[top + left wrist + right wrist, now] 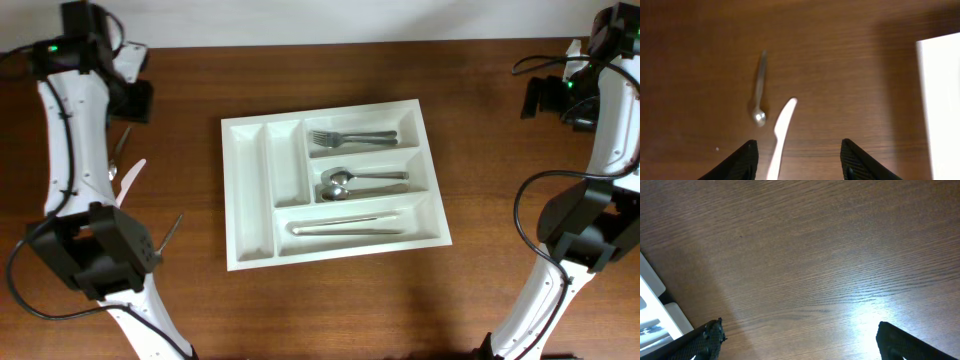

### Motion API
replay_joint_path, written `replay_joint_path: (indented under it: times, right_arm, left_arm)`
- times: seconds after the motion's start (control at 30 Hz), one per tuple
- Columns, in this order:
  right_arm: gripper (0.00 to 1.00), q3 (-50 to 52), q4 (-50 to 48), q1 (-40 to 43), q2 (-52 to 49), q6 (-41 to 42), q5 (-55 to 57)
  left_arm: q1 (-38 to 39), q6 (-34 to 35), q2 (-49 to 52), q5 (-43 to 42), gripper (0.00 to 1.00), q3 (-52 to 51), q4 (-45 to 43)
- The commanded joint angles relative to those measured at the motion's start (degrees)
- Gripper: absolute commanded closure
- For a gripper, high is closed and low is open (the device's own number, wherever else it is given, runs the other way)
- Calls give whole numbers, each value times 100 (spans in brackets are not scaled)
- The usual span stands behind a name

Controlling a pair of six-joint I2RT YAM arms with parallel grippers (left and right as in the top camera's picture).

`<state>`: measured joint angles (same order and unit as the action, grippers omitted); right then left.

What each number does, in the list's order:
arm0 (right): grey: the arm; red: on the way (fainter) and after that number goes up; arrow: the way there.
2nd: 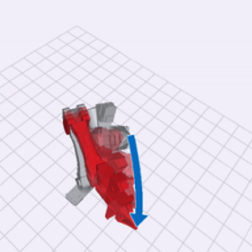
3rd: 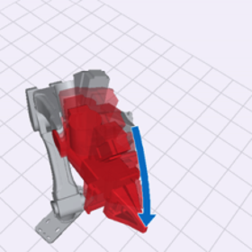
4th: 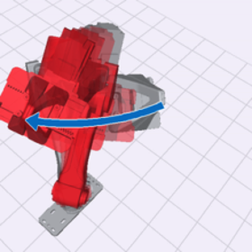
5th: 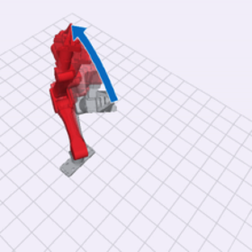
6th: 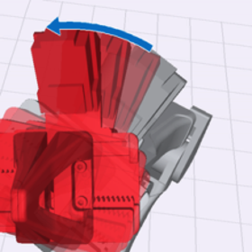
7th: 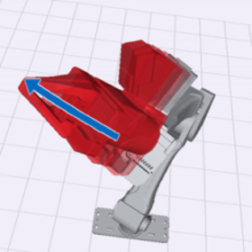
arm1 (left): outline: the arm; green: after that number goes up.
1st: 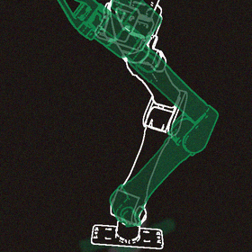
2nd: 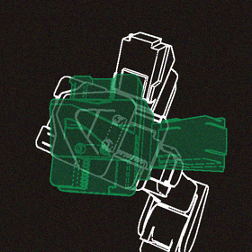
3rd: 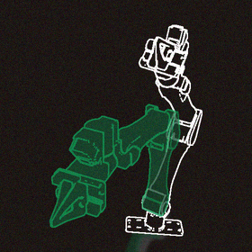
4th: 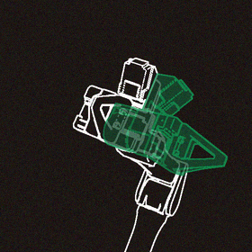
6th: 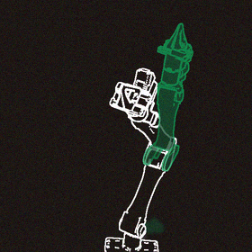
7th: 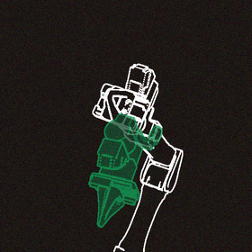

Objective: Pack container
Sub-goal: 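Raise the left gripper and move it back toward the loose spoon, then lower the left gripper onto the silver spoon and grasp it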

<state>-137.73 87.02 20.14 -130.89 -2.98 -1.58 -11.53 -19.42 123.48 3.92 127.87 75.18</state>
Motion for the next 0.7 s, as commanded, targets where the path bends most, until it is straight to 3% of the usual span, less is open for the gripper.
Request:
replay_joint_path:
  times: [0.0,0.33,0.67]
  right_arm:
    - [1,-7,20,-24,11,48,-35]
    - [1,-7,20,-24,11,48,-35]
    - [1,-7,20,-24,11,48,-35]
  left_arm:
    - [-221,208,466,0,44,37,-44]
    - [-643,223,1537,-2,38,37,-380]
    - [-778,-17,1731,2,36,37,-828]
